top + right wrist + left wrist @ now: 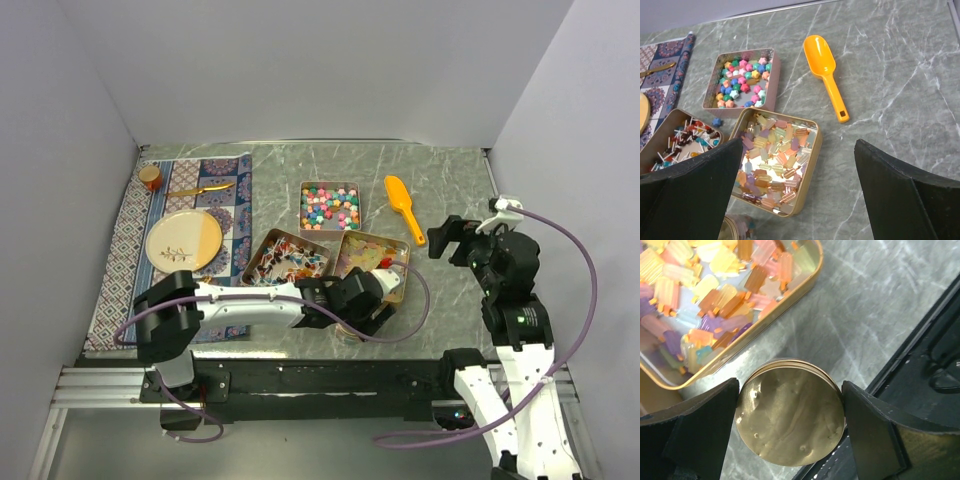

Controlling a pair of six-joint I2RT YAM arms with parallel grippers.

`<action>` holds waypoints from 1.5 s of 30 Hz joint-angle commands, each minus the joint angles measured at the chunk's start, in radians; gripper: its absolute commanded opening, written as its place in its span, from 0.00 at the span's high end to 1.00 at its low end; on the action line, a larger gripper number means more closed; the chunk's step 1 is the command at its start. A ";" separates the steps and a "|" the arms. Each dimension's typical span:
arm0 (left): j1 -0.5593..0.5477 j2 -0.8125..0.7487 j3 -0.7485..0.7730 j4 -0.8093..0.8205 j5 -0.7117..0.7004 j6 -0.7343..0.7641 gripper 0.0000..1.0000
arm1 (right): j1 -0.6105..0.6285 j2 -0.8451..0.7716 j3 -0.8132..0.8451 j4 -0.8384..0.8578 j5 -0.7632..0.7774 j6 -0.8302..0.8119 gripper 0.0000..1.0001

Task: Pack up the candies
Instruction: Close the bottle lid on the packing bottle.

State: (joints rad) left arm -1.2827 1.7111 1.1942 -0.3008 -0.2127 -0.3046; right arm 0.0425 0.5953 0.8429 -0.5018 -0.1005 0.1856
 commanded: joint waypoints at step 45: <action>-0.030 0.260 0.165 -0.061 -0.059 -0.050 0.03 | -0.038 -0.084 0.306 -0.192 -0.295 -0.388 0.00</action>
State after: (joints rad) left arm -1.3079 1.9793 1.3296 -0.3290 -0.2684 -0.3397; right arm 0.0101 0.4541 1.1915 -0.6594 -0.4343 -0.1864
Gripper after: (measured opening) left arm 0.968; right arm 0.998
